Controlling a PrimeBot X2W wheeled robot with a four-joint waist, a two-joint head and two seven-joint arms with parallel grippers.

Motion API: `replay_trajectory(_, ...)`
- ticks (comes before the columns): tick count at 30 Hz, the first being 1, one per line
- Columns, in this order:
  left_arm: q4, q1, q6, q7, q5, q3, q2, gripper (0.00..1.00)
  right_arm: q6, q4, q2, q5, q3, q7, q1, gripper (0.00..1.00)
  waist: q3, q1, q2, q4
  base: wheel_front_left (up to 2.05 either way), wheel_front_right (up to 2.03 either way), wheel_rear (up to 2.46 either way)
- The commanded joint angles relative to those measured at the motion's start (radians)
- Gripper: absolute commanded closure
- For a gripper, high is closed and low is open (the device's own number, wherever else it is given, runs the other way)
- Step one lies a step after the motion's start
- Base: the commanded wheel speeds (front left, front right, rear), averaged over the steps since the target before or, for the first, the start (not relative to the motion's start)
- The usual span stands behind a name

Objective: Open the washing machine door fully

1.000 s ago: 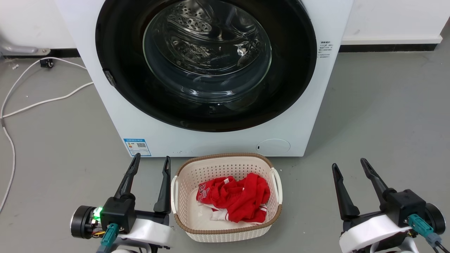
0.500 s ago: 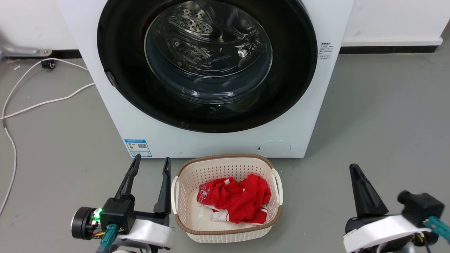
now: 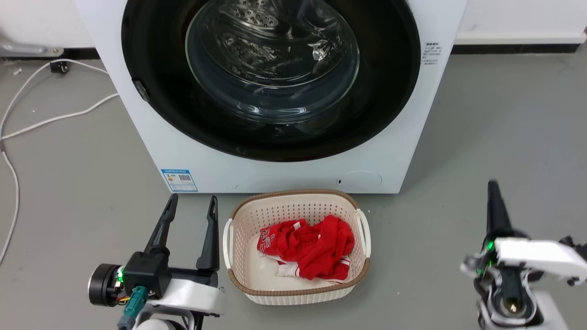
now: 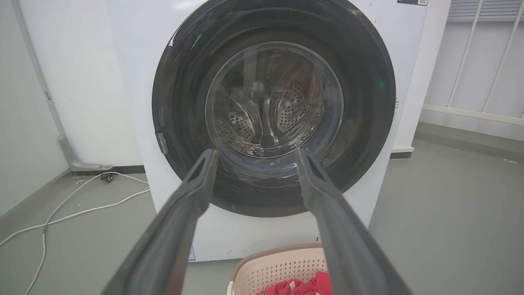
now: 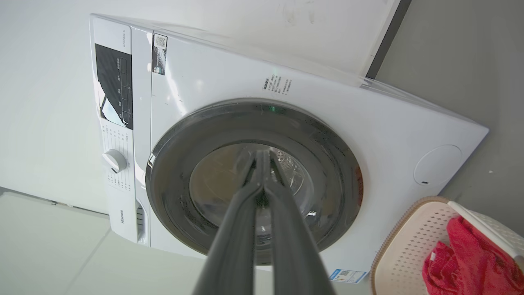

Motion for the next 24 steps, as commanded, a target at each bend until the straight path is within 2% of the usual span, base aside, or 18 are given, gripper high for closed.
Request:
replay_trajectory(1,-0.004,-0.015,-0.002,-0.002,-0.008,0.006,-0.001,0.0,0.0,0.009,0.001,0.07,-0.01,-0.002,-0.049,1.0,0.02,0.0,0.0,-0.001,0.0,0.0,0.0)
replay_trajectory(2,-0.007,-0.02,-0.002,-0.002,-0.018,0.011,-0.002,0.0,0.0,0.022,0.001,0.123,-0.022,0.003,-0.078,1.0,0.031,0.0,0.0,0.0,0.0,0.0,0.0)
replay_trajectory(5,-0.013,-0.045,-0.006,-0.002,-0.012,0.015,-0.004,0.0,0.0,0.066,-0.006,0.191,-0.066,0.021,-0.178,1.0,0.066,0.0,0.0,0.004,0.0,0.0,0.0)
replay_trajectory(10,-0.022,-0.083,-0.014,-0.002,-0.018,0.022,-0.005,0.0,0.0,0.181,-0.062,0.267,-0.109,0.093,-0.371,1.0,0.129,0.0,0.0,0.015,0.0,0.0,0.0)
replay_trajectory(15,-0.038,-0.136,-0.024,-0.002,-0.012,0.032,-0.006,0.0,0.0,0.319,-0.145,0.268,-0.086,0.175,-0.586,1.0,0.201,0.0,0.0,0.026,0.0,0.0,0.0)
replay_trajectory(24,-0.047,-0.22,-0.044,-0.002,-0.021,0.033,-0.008,0.0,0.0,0.559,-0.267,0.197,0.03,0.374,-0.936,1.0,0.303,0.0,0.0,0.044,0.0,0.0,0.0)
